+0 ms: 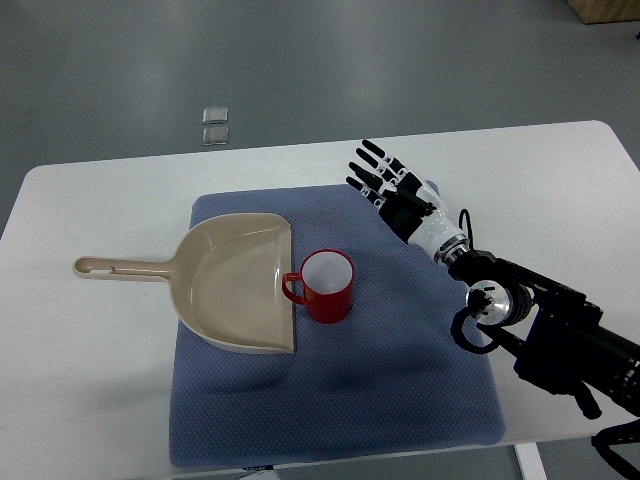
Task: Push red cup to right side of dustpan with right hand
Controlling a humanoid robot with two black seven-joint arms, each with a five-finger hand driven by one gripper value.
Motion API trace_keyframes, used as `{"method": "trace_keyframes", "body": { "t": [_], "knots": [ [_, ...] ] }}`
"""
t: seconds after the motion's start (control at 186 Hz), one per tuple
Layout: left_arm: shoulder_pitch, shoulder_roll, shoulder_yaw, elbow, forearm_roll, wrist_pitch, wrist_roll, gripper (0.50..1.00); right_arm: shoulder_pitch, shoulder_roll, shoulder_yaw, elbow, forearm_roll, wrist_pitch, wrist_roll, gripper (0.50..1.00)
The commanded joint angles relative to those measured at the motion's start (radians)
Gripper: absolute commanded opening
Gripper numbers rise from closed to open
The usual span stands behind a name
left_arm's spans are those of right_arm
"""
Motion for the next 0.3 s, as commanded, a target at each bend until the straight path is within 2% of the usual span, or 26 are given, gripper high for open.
{"method": "trace_keyframes", "body": {
  "t": [0.0, 0.29],
  "knots": [
    [0.000, 0.000, -0.001, 0.002, -0.001, 0.000, 0.002, 1.000, -0.006, -0.005, 0.055, -0.001, -0.001, 0.007, 0.009, 0.934],
    [0.000, 0.000, -0.001, 0.002, -0.001, 0.000, 0.002, 1.000, 0.005, -0.037, 0.072, -0.009, -0.001, 0.009, 0.010, 0.934]
  ]
}}
